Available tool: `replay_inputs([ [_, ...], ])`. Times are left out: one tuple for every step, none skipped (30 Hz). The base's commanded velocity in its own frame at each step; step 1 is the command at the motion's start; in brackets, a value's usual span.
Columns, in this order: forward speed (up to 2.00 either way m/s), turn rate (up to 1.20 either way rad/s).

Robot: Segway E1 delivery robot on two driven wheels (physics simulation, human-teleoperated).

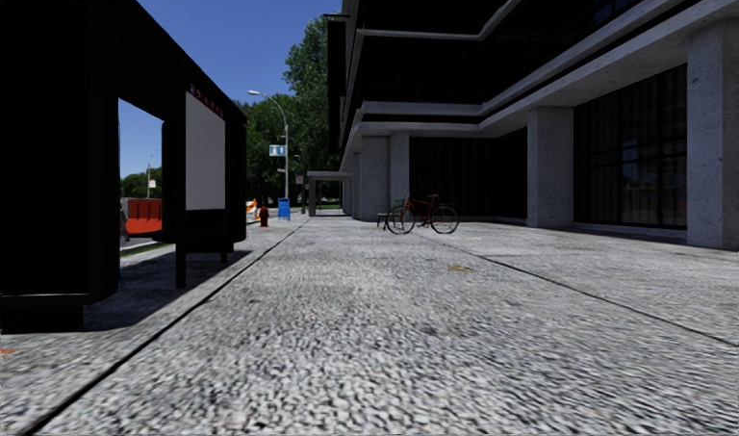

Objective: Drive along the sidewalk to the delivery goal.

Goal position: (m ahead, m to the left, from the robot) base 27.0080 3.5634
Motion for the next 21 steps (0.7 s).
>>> replay_inputs([
  [1.95, 0.18],
  [1.95, 0.18],
  [1.95, 0.61],
  [1.95, 0.66],
  [1.95, 0.67],
  [1.95, 0.58],
  [1.95, 0.58],
  [1.95, 0.46],
  [1.95, 0.25],
  [1.95, 0.07],
  [1.95, 0.0],
  [1.95, 0.0],
  [1.95, 0.0],
  [1.95, 0.0],
  [1.95, 0.0],
  [1.95, 0.0],
  [1.95, 0.0],
  [1.95, 0.0],
  [1.95, 0.0],
  [1.95, 0.0],
  [1.95, 0.0],
])
